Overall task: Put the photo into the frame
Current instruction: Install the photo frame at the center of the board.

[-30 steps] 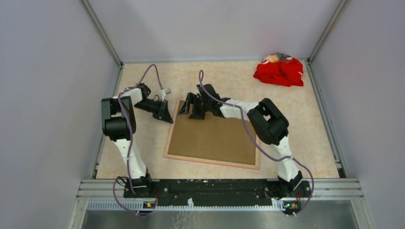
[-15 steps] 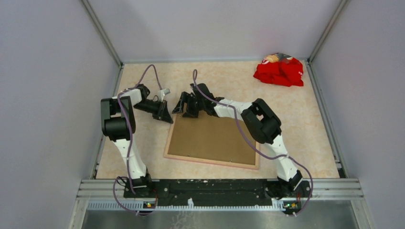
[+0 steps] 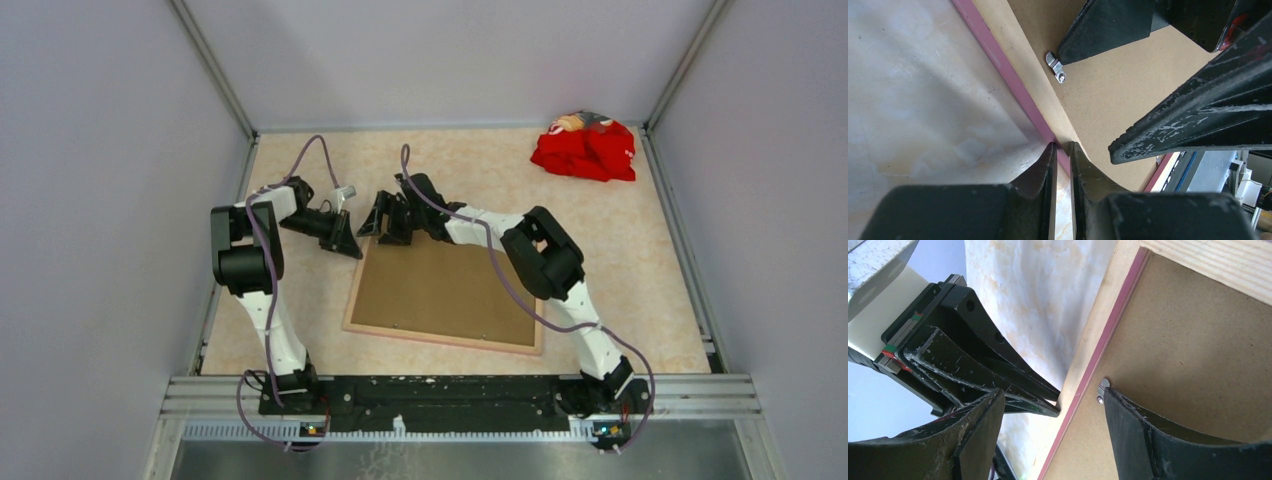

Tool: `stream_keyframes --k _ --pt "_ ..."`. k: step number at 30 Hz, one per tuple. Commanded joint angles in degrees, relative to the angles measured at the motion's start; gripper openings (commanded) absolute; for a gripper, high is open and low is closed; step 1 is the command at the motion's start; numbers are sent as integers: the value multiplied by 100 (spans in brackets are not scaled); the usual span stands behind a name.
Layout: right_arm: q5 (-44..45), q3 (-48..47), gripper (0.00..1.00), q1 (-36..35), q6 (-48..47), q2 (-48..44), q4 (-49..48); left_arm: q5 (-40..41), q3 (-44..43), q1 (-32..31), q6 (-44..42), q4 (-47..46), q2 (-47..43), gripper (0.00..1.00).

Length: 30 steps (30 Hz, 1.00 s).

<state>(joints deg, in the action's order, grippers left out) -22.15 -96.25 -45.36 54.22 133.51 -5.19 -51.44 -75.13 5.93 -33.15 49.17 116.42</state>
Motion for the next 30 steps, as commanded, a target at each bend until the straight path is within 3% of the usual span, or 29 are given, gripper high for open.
stream_keyframes --k 1,30 --pt "63 -239 73 -77 -79 222 71 287 210 -63 -305 -153 118 17" --pt "-618 -733 70 -78 -398 556 147 354 193 -62 -361 -76 74 17"
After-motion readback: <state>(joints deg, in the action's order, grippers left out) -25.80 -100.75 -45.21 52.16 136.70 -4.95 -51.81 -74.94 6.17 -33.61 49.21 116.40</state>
